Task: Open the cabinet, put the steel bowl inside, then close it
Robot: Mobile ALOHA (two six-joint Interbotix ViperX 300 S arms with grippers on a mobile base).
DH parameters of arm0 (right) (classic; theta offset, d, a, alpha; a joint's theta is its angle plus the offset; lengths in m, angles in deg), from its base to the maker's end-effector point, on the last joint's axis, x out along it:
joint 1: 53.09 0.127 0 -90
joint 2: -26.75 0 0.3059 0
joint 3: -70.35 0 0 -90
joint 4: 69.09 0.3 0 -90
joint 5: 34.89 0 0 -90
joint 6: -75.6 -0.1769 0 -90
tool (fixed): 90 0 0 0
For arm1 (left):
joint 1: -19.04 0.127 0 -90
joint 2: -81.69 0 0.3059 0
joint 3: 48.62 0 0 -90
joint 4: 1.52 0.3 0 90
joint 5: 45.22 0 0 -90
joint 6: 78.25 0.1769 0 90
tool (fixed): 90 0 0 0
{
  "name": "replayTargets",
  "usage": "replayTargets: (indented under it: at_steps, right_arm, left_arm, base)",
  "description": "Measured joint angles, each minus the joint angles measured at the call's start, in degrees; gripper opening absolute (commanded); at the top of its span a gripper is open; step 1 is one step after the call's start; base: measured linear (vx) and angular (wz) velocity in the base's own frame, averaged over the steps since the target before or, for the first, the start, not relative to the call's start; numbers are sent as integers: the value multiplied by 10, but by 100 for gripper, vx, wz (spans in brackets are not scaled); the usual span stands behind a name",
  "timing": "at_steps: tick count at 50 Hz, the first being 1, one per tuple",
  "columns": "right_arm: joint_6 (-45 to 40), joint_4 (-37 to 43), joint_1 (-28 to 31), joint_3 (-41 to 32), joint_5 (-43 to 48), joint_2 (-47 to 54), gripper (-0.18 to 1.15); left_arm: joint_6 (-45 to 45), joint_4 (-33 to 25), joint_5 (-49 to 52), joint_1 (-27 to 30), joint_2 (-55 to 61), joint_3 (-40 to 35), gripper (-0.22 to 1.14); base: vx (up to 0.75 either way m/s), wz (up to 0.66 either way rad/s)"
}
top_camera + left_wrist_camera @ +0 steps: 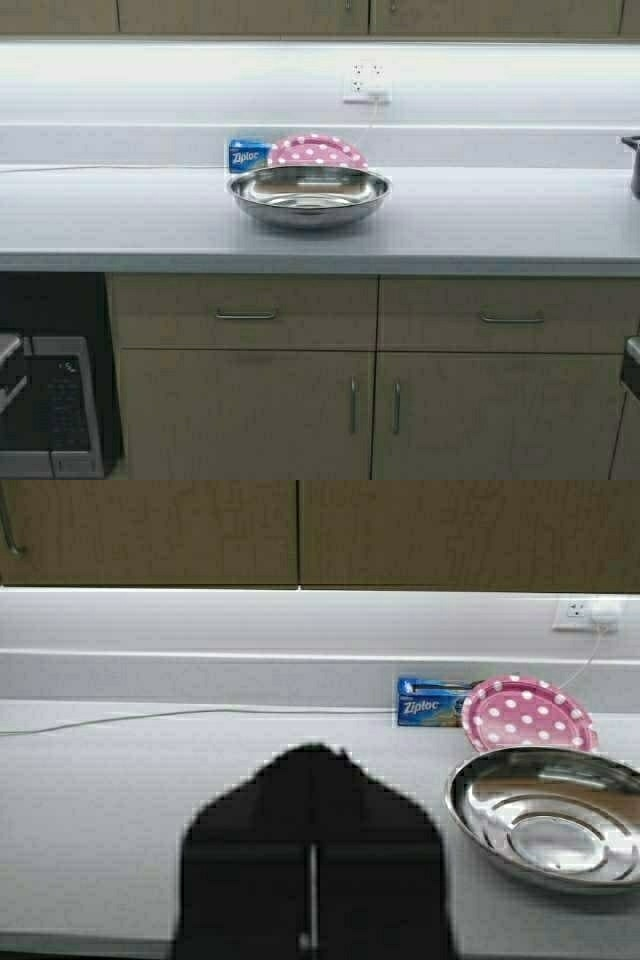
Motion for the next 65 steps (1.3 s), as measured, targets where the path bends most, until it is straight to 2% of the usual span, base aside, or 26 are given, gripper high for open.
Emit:
replayTargets:
  at_steps: [3,5,10,22,65]
  right_arm:
    - [0,-1,0,2,-1,0,9]
    - [0,0,0,6,-2,0,9]
    - [0,-1,0,13,-8,-3,5]
    - [2,-1,0,18,-23,-21,5]
    - [2,-1,0,23,-40,-27,5]
  left_arm:
    - [-1,1,-3,0,1,1,3]
    - [-3,1,-6,-2,3,4,7]
    - [-4,2,-11,-5,10,4,4]
    - [-11,3,-18,-42,42,5,2]
    - [-26,4,-34,-42,49,9,2]
  base:
    - [7,-5]
    - [9,-5]
    - [11,-3]
    - [16,-3]
    - [22,-1]
